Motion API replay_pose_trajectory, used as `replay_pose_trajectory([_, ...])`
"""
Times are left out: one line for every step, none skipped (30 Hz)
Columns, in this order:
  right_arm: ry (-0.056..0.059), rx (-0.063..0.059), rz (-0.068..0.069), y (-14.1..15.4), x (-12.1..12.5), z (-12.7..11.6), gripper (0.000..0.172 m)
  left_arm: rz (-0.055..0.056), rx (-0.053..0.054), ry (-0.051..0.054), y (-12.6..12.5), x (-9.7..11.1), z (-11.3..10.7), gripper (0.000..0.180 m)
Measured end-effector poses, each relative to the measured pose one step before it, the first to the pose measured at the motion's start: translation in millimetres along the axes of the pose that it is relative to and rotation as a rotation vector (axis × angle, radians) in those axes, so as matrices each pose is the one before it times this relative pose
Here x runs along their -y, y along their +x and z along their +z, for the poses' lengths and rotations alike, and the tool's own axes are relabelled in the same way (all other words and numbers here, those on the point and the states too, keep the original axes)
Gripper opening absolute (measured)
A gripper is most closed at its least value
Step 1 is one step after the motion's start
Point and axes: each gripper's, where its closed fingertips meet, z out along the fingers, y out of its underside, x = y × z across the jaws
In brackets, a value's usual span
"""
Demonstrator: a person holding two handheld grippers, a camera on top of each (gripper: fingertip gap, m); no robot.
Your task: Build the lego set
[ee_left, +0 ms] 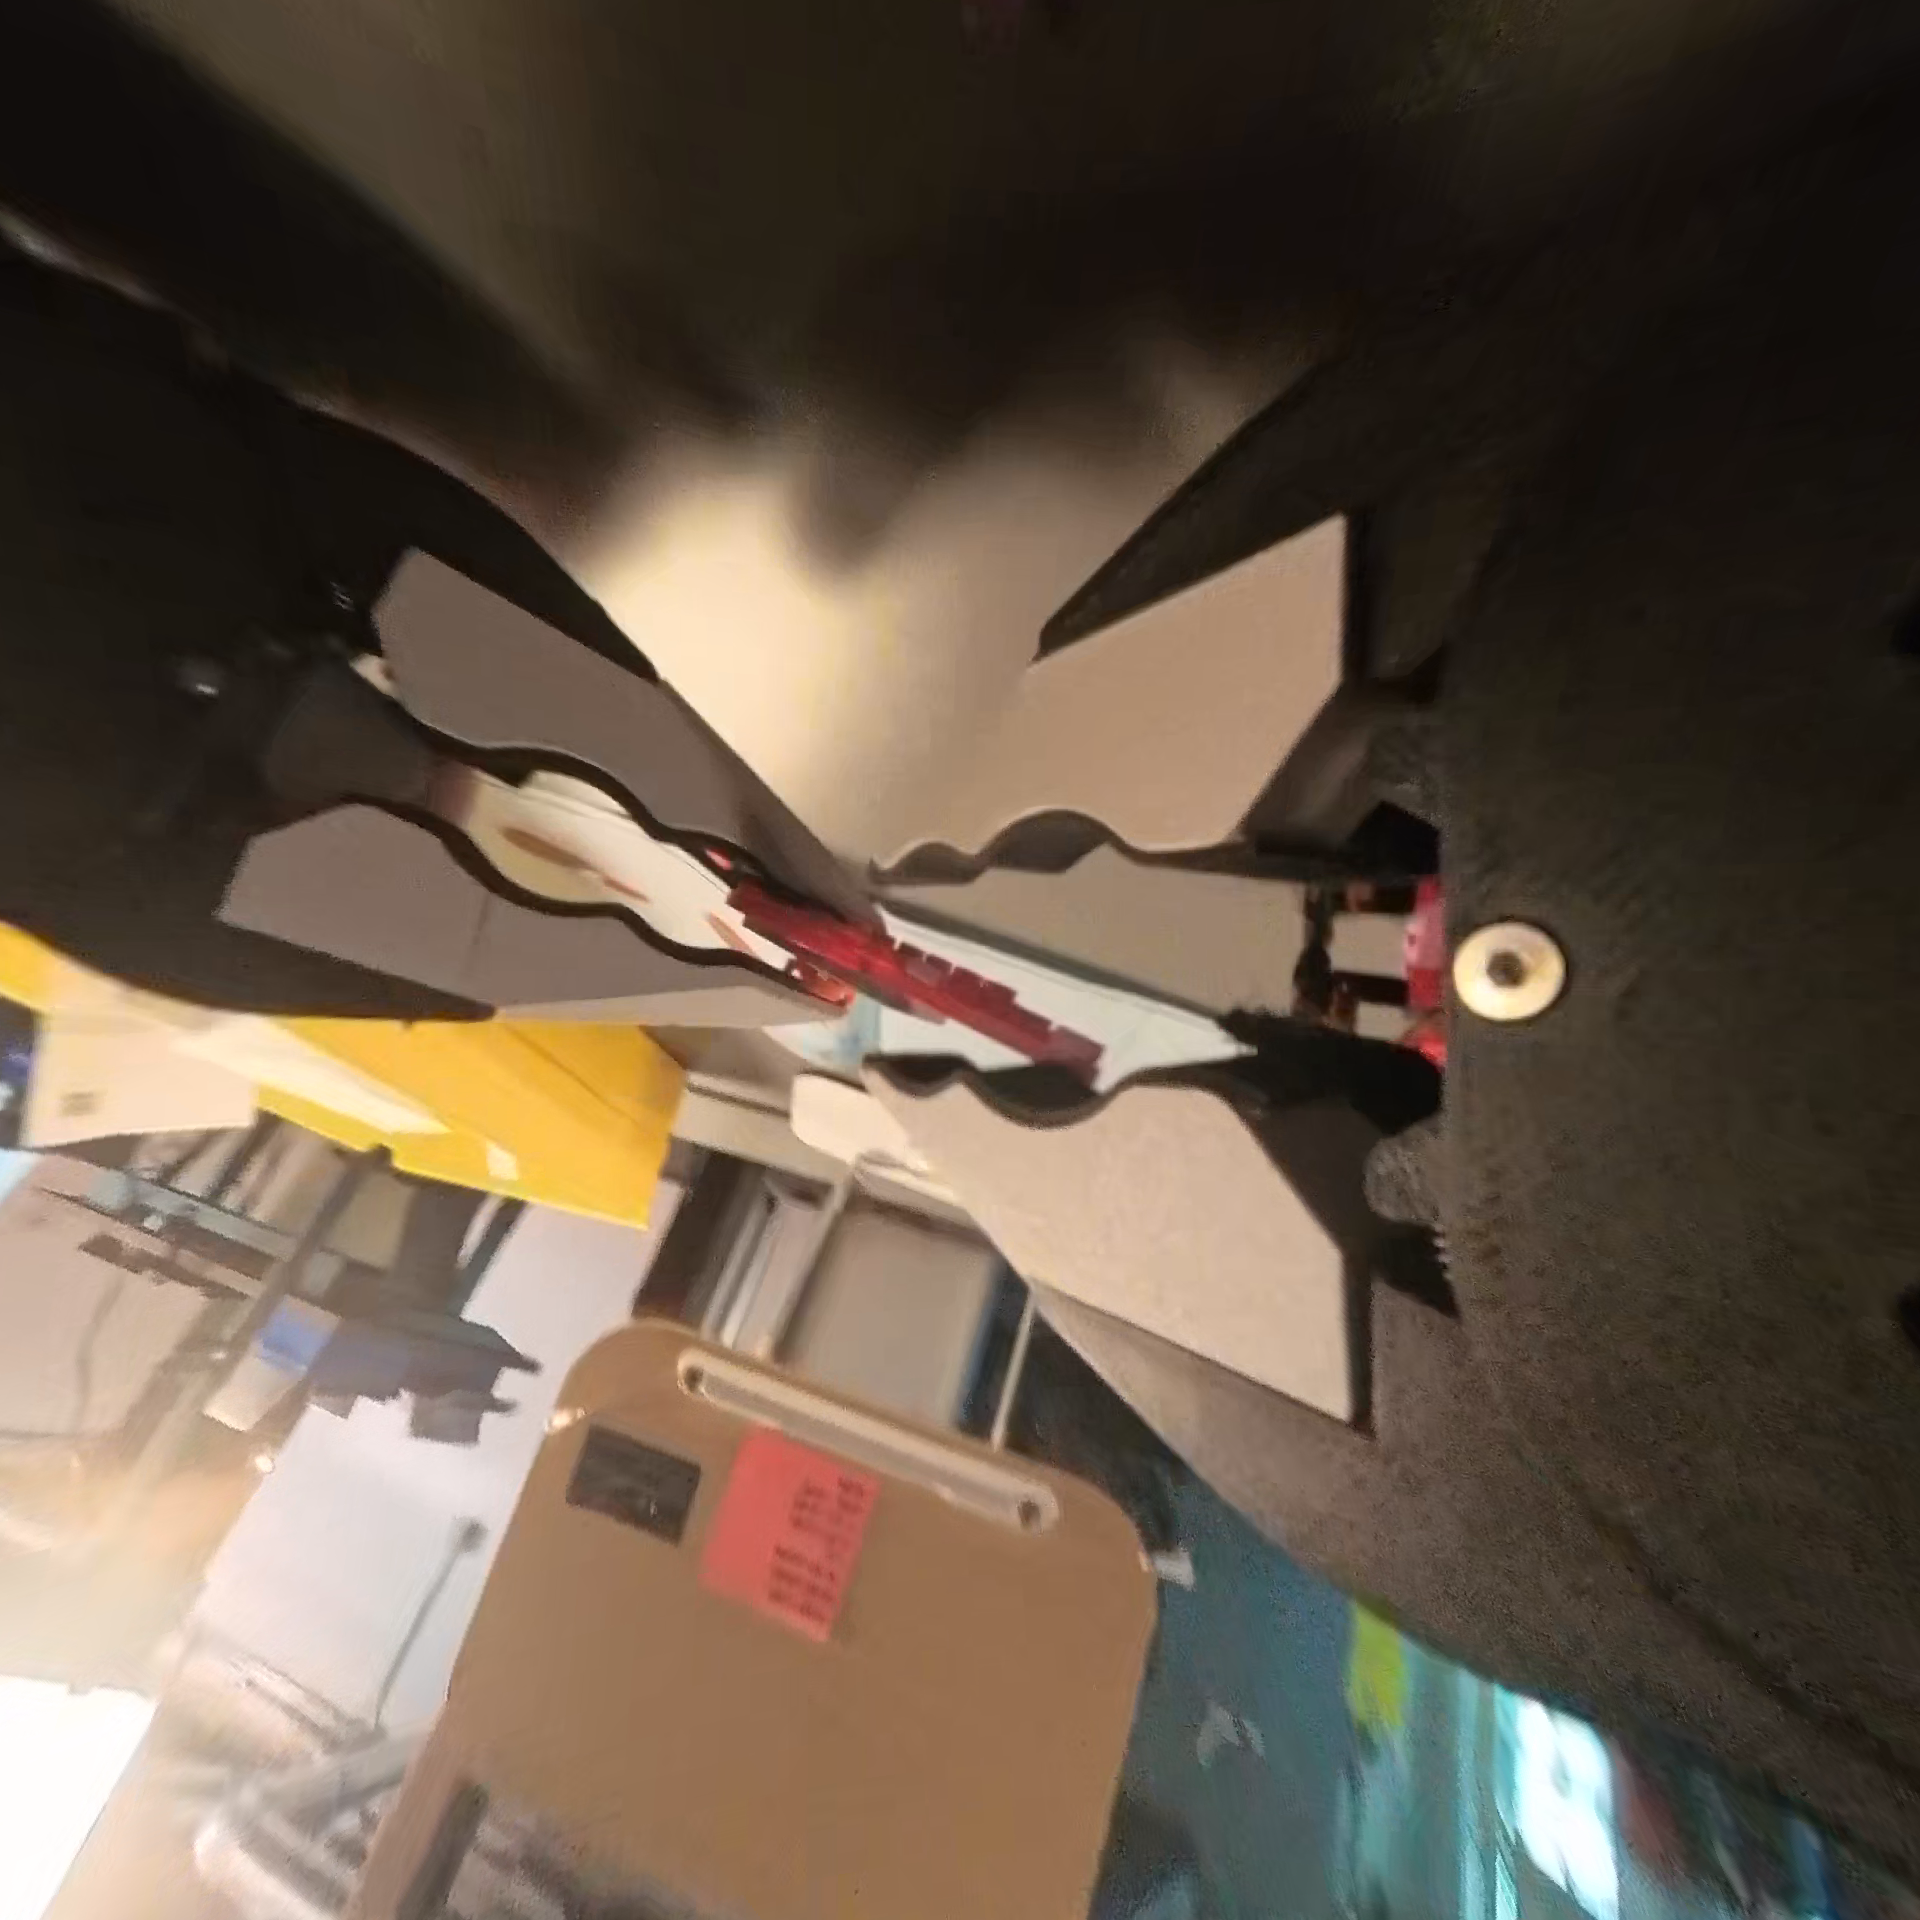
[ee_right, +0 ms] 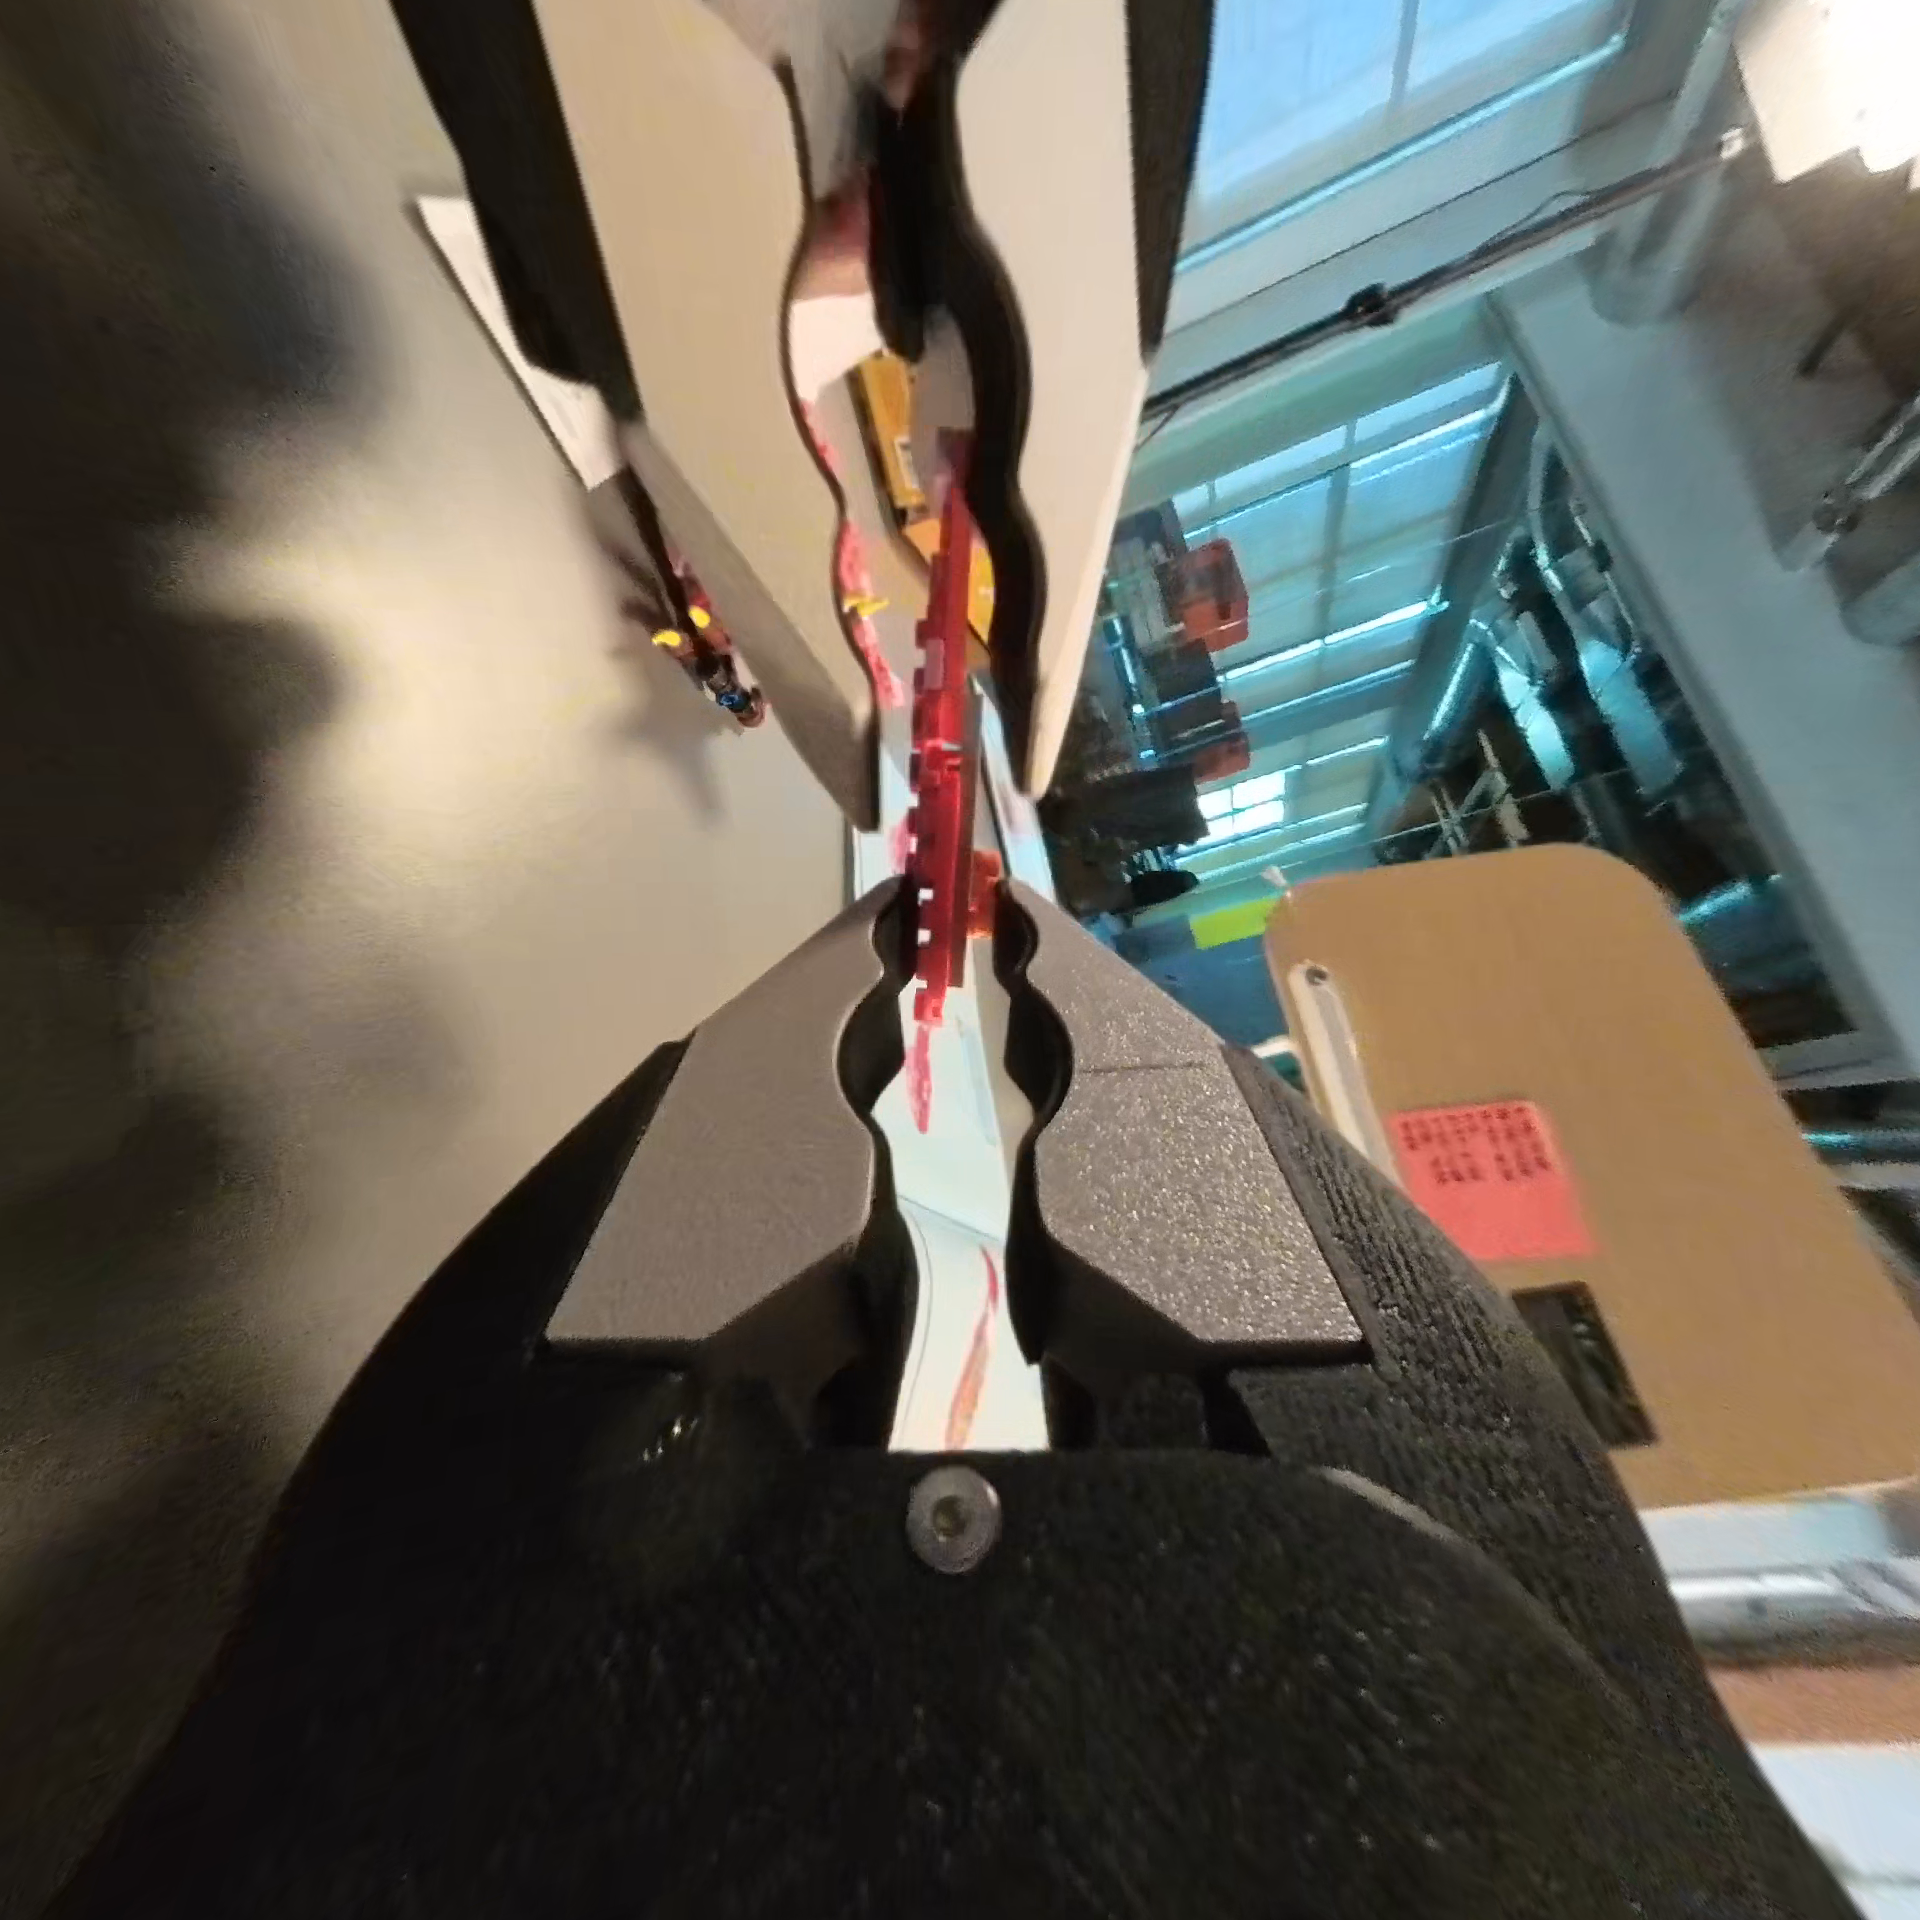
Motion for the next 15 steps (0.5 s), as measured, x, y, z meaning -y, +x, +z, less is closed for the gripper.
replay_pose_trajectory([0.0183,0.0177,0.0418,0.29,-1.59,-0.98,0.012,-0.0514,-0.0360,0.0413,0.95,2.30,-2.64,0.040])
replay_pose_trajectory([0.0222,0.0172,0.0482,0.47,-0.69,-1.01,0.012,-0.0487,-0.0400,0.0314,1.70,1.27,-1.99,0.050])
replay_pose_trajectory([0.0340,0.0224,0.0531,-0.14,1.91,-1.53,0.012,-0.0512,-0.0250,0.0174,-0.42,-0.89,-1.31,0.058])
replay_pose_trajectory([0.0392,0.0207,0.0649,0.41,3.75,-1.85,0.011,-0.0452,-0.0274,0.0094,0.08,-2.18,-0.77,0.065])
replay_pose_trajectory([0.0349,0.0168,0.0663,1.15,4.52,-1.87,0.011,-0.0419,-0.0162,0.0065,-1.33,-2.23,-0.29,0.070])
replay_pose_trajectory([0.0349,0.0193,0.0525,-0.01,5.61,-1.76,0.011,-0.0356,-0.0064,0.0053,-2.09,-1.97,0.25,0.071])
replay_pose_trajectory([0.0307,0.0132,0.0357,-0.28,5.31,-1.22,0.011,-0.0224,-0.0098,0.0052,-0.36,-1.58,0.54,0.070])
replay_pose_trajectory([0.0282,0.0161,0.0181,-1.98,5.04,-0.92,0.011,0.0021,-0.0055,0.0211,1.00,1.43,-0.32,0.066])
replay_pose_trajectory([0.0178,0.0208,0.0073,-3.59,3.41,0.01,0.011,0.0224,0.0036,0.0423,1.47,5.75,-1.41,0.056])
replay_pose_trajectory([0.0063,0.0204,0.0005,-4.17,1.28,0.71,0.011,0.0326,0.0059,0.0538,2.27,9.28,-1.88,0.045])
replay_pose_trajectory([0.0036,0.0188,-0.0070,-4.25,0.73,0.71,0.011,0.0334,0.0110,0.0494,1.62,9.92,-1.29,0.037])
replay_pose_trajectory([0.0016,0.0115,-0.0105,-3.05,0.39,0.63,0.011,0.0347,0.0104,0.0337,1.35,8.11,-0.29,0.034])
replay_pose_trajectory([-0.0006,0.0056,-0.0091,-1.68,0.18,0.35,0.011,0.0354,0.0104,0.0158,0.91,4.82,0.43,0.031])
replay_pose_trajectory([0.0038,0.0050,-0.0045,-1.12,1.07,-0.01,0.011,0.0299,0.0025,-0.0072,1.85,0.04,0.88,0.029])
replay_pose_trajectory([0.0048,0.0034,-0.0024,-0.49,1.07,-0.17,0.011,0.0242,0.0015,-0.0143,1.54,-2.19,1.19,0.026])
